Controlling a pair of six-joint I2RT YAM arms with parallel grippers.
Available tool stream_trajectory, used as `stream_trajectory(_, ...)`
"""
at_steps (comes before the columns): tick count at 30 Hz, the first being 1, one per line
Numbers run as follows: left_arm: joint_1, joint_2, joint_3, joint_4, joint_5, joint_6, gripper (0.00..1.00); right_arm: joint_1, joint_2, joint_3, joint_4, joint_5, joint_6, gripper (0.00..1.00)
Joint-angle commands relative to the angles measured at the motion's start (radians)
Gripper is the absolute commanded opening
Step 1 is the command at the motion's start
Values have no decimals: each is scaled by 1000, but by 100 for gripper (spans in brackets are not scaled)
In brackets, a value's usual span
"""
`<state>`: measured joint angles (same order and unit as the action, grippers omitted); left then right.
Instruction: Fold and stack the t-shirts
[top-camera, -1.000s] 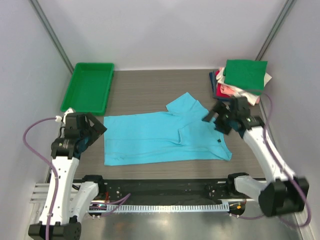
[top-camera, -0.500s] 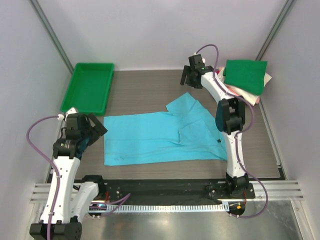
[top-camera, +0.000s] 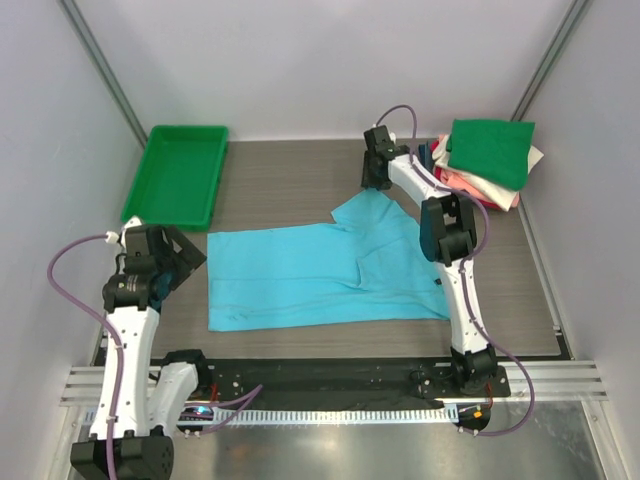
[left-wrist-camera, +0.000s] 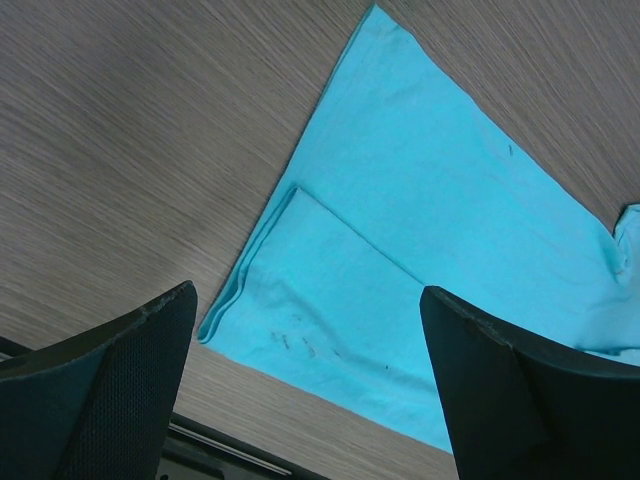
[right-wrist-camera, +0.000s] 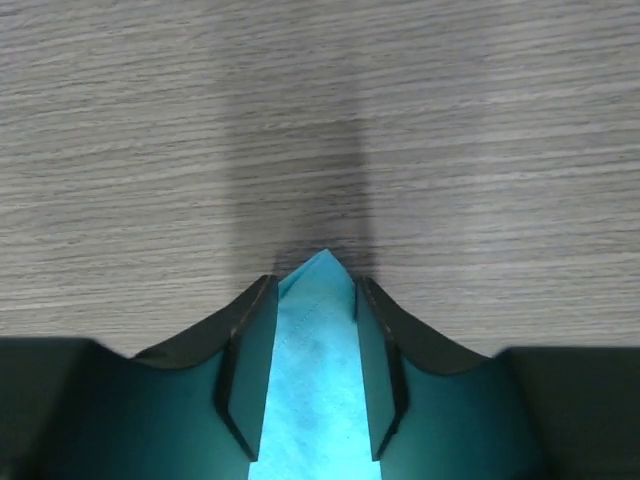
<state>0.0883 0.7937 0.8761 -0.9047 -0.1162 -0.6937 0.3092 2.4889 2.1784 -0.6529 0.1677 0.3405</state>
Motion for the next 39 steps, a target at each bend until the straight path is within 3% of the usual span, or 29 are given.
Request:
stream_trajectory(1, 18, 2, -5, 41, 12, 23, 93, 5, -35, -90, 4, 3, -3, 40)
stream_trajectory(4, 24, 15, -9, 46, -10, 10, 92, 5, -36, -112, 12, 6, -14, 24)
stream_trajectory(6, 27, 38, -12, 58, -22, -7, 92, 5, -38, -115, 15, 12, -24, 3)
stream_trajectory(7, 27, 48, -19, 66, -25, -12, 91, 5, -51, -115, 15, 15, -26, 1)
stream_trajectory(9, 27, 88, -38, 102, -19, -38, 89, 7, -80, -134, 19, 1, -31, 1)
stream_trajectory(13, -18, 183, -68, 213, -60, -81, 73, 28, -244, -210, 32, 29, -55, 1)
stream_trajectory(18, -166, 395, 20, 251, -200, -107, 72, 44, -482, -379, 65, 35, -43, 1)
stream_trajectory(24, -173, 651, 108, 345, -292, -95, 73, 48, -812, -732, 209, 6, 2, 1)
stream_trajectory(30, -170, 853, 211, 403, -339, -38, 75, 48, -845, -790, 210, -34, 6, 1)
stream_trajectory(39, -168, 1007, 294, 466, -329, -26, 70, 42, -829, -779, 199, 1, -21, 1)
